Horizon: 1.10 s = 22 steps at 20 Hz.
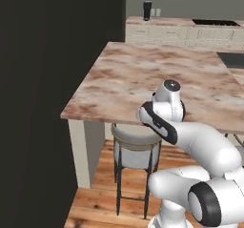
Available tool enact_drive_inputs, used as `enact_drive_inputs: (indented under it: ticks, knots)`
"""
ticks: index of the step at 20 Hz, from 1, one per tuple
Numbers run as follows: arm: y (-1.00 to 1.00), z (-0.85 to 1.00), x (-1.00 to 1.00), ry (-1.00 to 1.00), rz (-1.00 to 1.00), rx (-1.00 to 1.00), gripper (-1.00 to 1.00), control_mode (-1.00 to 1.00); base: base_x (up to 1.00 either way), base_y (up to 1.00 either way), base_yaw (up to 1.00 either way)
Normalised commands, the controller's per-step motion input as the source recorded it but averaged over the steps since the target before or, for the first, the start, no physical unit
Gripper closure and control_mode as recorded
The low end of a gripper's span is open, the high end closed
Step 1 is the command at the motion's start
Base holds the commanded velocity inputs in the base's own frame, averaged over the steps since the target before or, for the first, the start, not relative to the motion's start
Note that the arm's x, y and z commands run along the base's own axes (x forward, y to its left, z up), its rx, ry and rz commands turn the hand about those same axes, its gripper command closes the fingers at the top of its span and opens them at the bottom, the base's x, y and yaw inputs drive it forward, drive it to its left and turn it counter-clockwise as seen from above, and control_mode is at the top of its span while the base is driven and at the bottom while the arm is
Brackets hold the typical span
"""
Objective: Place the large bottle from the dining counter next to the other large bottle outside the sink, and place the small bottle from the dining counter next to the other small bottle inside the sink.
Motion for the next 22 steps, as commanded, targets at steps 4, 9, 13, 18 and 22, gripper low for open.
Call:
enact_drive_inputs:
  ticks: [4,9,13,18,22]
  knots:
    - [0.00,0.00,0.00,0.00,0.00,0.00,-1.00,1.00,0.21,0.26,-0.17]
    - [0.00,0.00,0.00,0.00,0.00,0.00,-1.00,1.00,0.13,0.15,-0.32]
    - [0.00,0.00,0.00,0.00,0.00,0.00,-1.00,1.00,0.17,0.25,-0.31]
    - [0.00,0.00,0.00,0.00,0.00,0.00,-1.00,1.00,0.24,0.43,-0.20]
    - [0.00,0.00,0.00,0.00,0.00,0.00,-1.00,1.00,0.22,0.59,-0.15]
